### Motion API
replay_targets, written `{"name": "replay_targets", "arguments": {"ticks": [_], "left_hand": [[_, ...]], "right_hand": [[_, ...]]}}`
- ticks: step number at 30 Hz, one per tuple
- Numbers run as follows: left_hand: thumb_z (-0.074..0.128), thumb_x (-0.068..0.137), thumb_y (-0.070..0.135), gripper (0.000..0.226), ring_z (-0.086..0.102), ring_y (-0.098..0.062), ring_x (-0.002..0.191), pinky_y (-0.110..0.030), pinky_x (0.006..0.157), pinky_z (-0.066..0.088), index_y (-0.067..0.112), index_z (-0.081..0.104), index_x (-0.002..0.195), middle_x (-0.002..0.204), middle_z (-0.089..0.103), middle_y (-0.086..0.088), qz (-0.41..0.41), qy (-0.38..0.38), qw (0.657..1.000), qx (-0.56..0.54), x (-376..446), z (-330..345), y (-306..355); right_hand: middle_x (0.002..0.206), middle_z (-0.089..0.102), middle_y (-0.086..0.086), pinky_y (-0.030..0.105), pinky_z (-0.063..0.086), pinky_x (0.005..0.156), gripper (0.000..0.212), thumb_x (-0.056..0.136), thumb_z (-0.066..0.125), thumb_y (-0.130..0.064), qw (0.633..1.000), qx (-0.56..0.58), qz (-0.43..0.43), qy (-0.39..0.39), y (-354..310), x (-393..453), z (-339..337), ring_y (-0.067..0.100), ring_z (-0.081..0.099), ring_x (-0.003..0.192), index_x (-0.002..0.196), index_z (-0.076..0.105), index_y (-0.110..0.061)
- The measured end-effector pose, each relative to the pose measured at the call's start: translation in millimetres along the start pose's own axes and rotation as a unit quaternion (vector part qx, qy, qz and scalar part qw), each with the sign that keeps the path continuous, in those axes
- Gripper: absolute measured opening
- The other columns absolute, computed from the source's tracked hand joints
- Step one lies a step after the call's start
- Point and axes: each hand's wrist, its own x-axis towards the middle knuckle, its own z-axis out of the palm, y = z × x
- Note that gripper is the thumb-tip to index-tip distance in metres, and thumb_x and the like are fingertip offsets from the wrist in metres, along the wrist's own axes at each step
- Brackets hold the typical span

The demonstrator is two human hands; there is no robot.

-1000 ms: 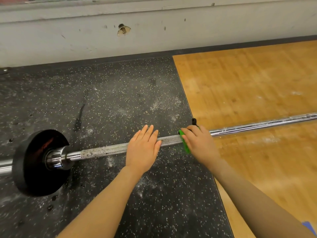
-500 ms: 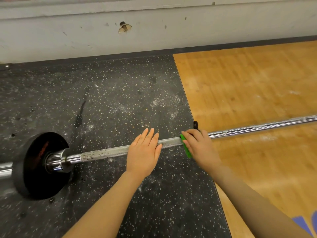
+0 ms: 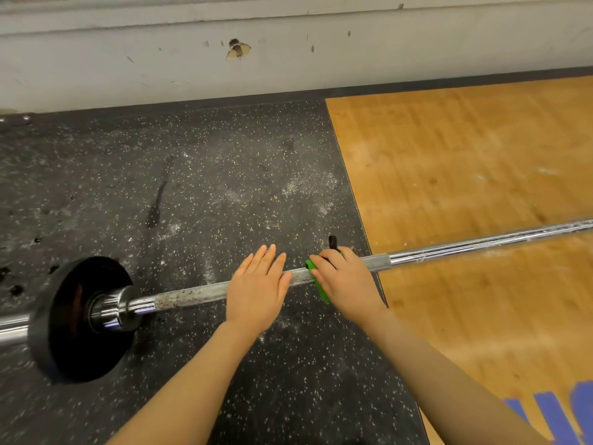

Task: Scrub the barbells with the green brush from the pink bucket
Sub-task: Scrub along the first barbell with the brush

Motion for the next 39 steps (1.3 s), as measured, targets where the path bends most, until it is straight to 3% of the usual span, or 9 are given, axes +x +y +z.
{"name": "replay_targets", "arguments": {"ticks": [8, 13, 17, 20, 22, 28, 31, 34, 39], "left_hand": [[-0.023, 0.09, 0.054, 0.088, 0.023, -0.016, 0.144, -0.029, 0.115, 0.003, 0.02, 0.036, 0.147, 0.154, 0.031, -0.001, 0.017, 0.018, 1.0, 0.01, -1.5, 2.4, -1.4], [-0.018, 0.094, 0.051, 0.084, 0.028, -0.017, 0.142, -0.03, 0.114, 0.006, 0.019, 0.041, 0.144, 0.151, 0.037, -0.003, 0.007, 0.023, 1.0, 0.009, -2.1, 0.7, 1.1], [-0.017, 0.092, 0.05, 0.08, 0.018, -0.015, 0.146, -0.028, 0.114, -0.001, 0.021, 0.032, 0.148, 0.155, 0.026, 0.0, 0.007, 0.025, 1.0, 0.004, -1.9, 4.0, 1.4], [-0.016, 0.093, 0.052, 0.082, 0.025, -0.016, 0.144, -0.029, 0.115, 0.006, 0.019, 0.04, 0.145, 0.152, 0.035, -0.001, 0.002, 0.027, 1.0, -0.002, -4.8, 3.1, 3.3], [-0.015, 0.094, 0.052, 0.084, 0.029, -0.017, 0.142, -0.029, 0.114, 0.01, 0.018, 0.045, 0.141, 0.149, 0.04, -0.001, -0.003, 0.028, 1.0, -0.009, -8.2, 3.2, 4.6], [-0.019, 0.091, 0.054, 0.09, 0.028, -0.015, 0.142, -0.028, 0.114, 0.008, 0.018, 0.047, 0.141, 0.15, 0.039, 0.001, -0.007, 0.023, 0.999, -0.034, -21.3, 3.8, 10.1], [-0.008, 0.097, 0.052, 0.081, 0.039, -0.017, 0.137, -0.031, 0.112, 0.019, 0.016, 0.054, 0.135, 0.144, 0.048, -0.001, -0.013, 0.009, 0.999, -0.029, -32.2, 2.5, 12.7], [-0.003, 0.095, 0.053, 0.077, 0.038, -0.016, 0.138, -0.034, 0.111, 0.029, 0.017, 0.049, 0.139, 0.145, 0.045, 0.0, 0.002, -0.005, 0.999, -0.043, -39.8, 3.3, 13.0], [0.024, 0.098, 0.042, 0.054, 0.062, -0.021, 0.106, -0.038, 0.085, 0.049, 0.013, 0.061, 0.123, 0.119, 0.065, 0.0, 0.023, 0.06, 0.997, -0.051, -33.4, 1.1, 11.9]], "right_hand": [[0.099, 0.07, 0.007, 0.035, 0.053, 0.073, 0.046, 0.096, 0.033, -0.032, 0.997, -0.027, 0.052, -0.05, 48.6, -19.6, -25.7, 0.028, 0.062, 0.085, 0.11, 0.07, -0.007], [0.094, 0.068, 0.008, 0.036, 0.05, 0.075, 0.043, 0.096, 0.035, -0.029, 0.997, -0.035, 0.067, -0.021, 63.3, -21.8, -30.0, 0.029, 0.057, 0.085, 0.103, 0.071, -0.005], [0.096, 0.067, 0.009, 0.038, 0.051, 0.078, 0.043, 0.098, 0.036, -0.029, 0.997, -0.01, 0.081, -0.006, 44.2, -20.2, -17.0, 0.03, 0.056, 0.087, 0.105, 0.07, -0.004], [0.1, 0.067, 0.01, 0.041, 0.049, 0.083, 0.043, 0.097, 0.037, -0.03, 0.997, 0.002, 0.082, -0.018, 31.8, -19.3, -11.5, 0.034, 0.058, 0.091, 0.109, 0.069, -0.004], [0.101, 0.067, 0.009, 0.035, 0.04, 0.085, 0.041, 0.096, 0.039, -0.03, 0.997, 0.009, 0.082, -0.004, 25.8, -19.8, -14.1, 0.032, 0.055, 0.095, 0.109, 0.069, -0.004], [0.109, 0.064, 0.011, 0.029, 0.035, 0.089, 0.043, 0.098, 0.036, -0.029, 0.989, 0.062, 0.135, 0.001, 23.1, -29.4, -30.5, 0.021, 0.041, 0.102, 0.115, 0.065, -0.002], [0.111, 0.063, 0.012, 0.027, 0.032, 0.09, 0.044, 0.098, 0.036, -0.029, 0.987, 0.072, 0.147, 0.007, 29.0, -34.8, -39.7, 0.021, 0.041, 0.103, 0.117, 0.065, -0.002], [0.113, 0.062, 0.011, 0.027, 0.032, 0.092, 0.045, 0.099, 0.035, -0.03, 0.985, 0.077, 0.155, 0.005, 31.4, -40.2, -47.2, 0.022, 0.042, 0.105, 0.119, 0.064, -0.002], [0.111, 0.062, 0.011, 0.028, 0.033, 0.091, 0.043, 0.099, 0.036, -0.029, 0.99, 0.06, 0.127, 0.002, 28.2, -48.3, -52.2, 0.023, 0.042, 0.104, 0.116, 0.065, -0.003]]}}
